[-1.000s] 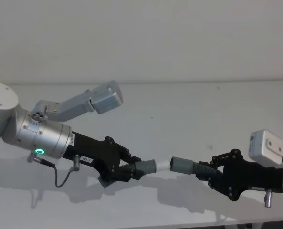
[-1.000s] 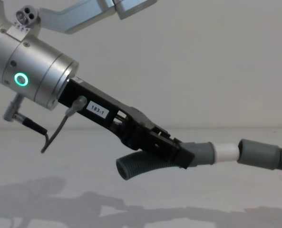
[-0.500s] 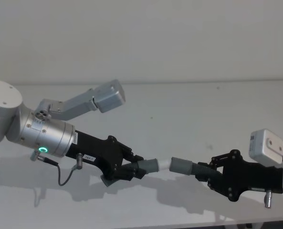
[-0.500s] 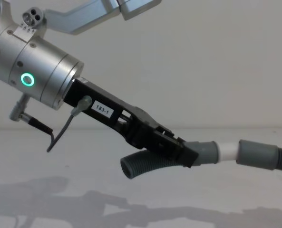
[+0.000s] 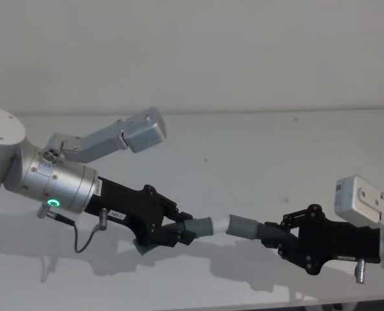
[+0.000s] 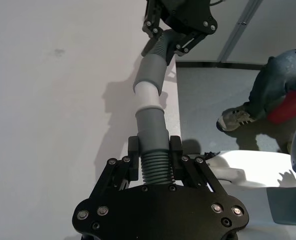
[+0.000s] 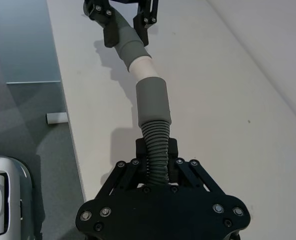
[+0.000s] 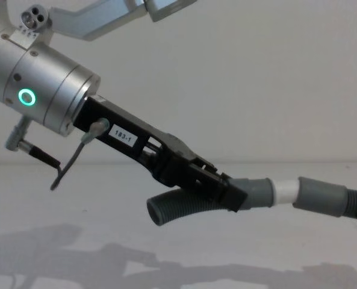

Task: Use both hands to pick up one end of the pipe from the table, align the ends, and insert them.

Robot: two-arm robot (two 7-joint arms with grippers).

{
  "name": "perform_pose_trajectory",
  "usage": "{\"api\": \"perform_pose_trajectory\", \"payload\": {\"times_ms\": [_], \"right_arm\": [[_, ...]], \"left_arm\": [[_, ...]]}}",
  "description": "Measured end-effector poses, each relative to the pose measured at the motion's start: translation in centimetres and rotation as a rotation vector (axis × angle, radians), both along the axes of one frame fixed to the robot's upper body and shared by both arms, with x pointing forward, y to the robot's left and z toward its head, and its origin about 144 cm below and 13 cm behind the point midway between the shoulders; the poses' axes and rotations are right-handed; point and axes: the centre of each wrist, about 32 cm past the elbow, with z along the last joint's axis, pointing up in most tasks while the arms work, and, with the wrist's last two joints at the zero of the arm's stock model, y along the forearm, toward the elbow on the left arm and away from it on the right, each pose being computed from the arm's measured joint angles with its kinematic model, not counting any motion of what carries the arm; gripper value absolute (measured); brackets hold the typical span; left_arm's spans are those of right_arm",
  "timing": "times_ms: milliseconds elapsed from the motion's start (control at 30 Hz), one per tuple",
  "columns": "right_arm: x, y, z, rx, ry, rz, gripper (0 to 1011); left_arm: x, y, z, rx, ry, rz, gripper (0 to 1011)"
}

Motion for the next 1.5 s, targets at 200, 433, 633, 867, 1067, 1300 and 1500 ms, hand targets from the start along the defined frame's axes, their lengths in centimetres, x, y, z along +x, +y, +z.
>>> {"api": "perform_pose_trajectory", "payload": {"times_ms": [200,433,633,867,1067,1300,1500], "right_arm": [[0.0,0.1,0.0,0.001,0.000,0.003,192],[0.0,0.2,0.2,0.003,-0.004,0.007,193],[-0.1,0.3,0.3,0.002,-0.011,0.012,193],[-0.2,0.4,0.7,0.001,-0.021,0.021,193],[-0.3,0.5,0.8,-0.001,-0.025,0.034,193],[-0.4,0.4,1.0,-0.003,-0.023,0.051,193],[-0.3,0.4,1.0,-0.005,-0.019,0.062,192]], "left_arm": [[-0.1,0.2,0.1,0.009,0.009,-0.019,327],[-0.2,0.4,0.2,0.029,0.021,-0.040,328],[-0.3,0.4,0.2,0.040,0.027,-0.041,328],[-0.3,0.1,0.1,0.043,0.025,-0.032,328],[-0.4,-0.5,0.0,0.035,0.018,-0.022,328],[-0.4,-0.9,-0.2,0.031,0.012,-0.008,328],[-0.4,-1.2,-0.2,0.029,0.010,0.000,328]]}}
